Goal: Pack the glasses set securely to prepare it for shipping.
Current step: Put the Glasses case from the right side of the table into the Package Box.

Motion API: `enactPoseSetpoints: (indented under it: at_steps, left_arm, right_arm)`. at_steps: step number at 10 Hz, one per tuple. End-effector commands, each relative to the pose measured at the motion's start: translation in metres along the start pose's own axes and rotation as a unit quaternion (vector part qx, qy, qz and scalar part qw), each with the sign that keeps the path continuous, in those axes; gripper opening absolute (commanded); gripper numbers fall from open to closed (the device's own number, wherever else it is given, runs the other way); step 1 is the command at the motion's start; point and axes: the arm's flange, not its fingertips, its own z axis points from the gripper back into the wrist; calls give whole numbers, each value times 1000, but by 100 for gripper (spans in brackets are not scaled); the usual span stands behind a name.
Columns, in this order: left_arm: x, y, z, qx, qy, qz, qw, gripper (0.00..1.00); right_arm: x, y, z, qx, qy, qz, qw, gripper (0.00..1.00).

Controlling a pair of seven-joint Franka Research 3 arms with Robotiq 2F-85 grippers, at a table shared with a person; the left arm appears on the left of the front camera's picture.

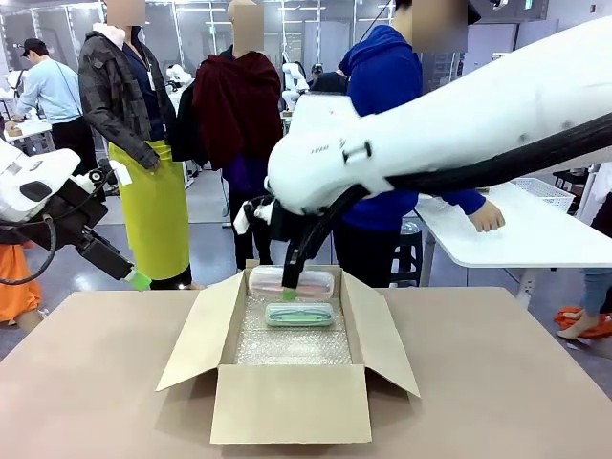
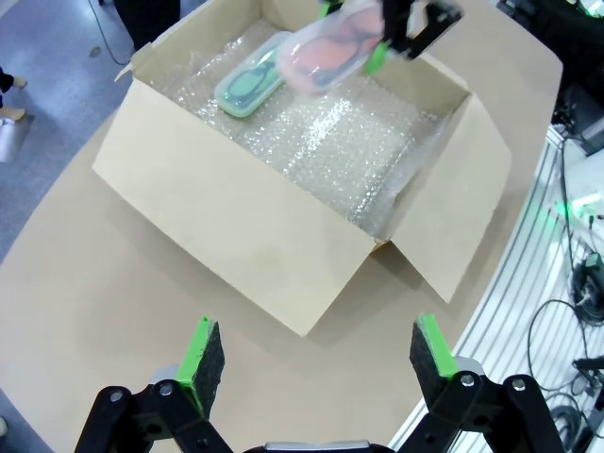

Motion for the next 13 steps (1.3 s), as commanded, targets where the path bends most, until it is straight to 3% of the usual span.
enactPoseSetpoints:
  at_steps: [1,4,8,9,10,11,13]
  left_arm:
    - [-1,2,2,-8,-3,-8,1000,100]
    - [-1,2,2,-8,-3,-8,1000,100]
    - [-1,2,2,-8,-3,-8,1000,100]
    - [-1,2,2,-8,-3,-8,1000,100]
    - [-1,2,2,-8,-3,-8,1000,100]
    - [-1,2,2,-8,-3,-8,1000,100]
    - [-1,2,2,-8,-3,-8,1000,100]
  right_arm:
    - [2,1,-30,-24,-11,-26,999,41]
    - [-12,2,-84,-25,-3,-42,999,41]
    - [-37,8,-115,8,33,-40,999,41]
    - [-40,10,-115,18,43,-26,999,75]
    - [-35,10,-111,17,40,-21,999,93]
    - [-36,10,-103,10,36,-25,999,100]
    - [-44,10,-97,3,46,-34,998,100]
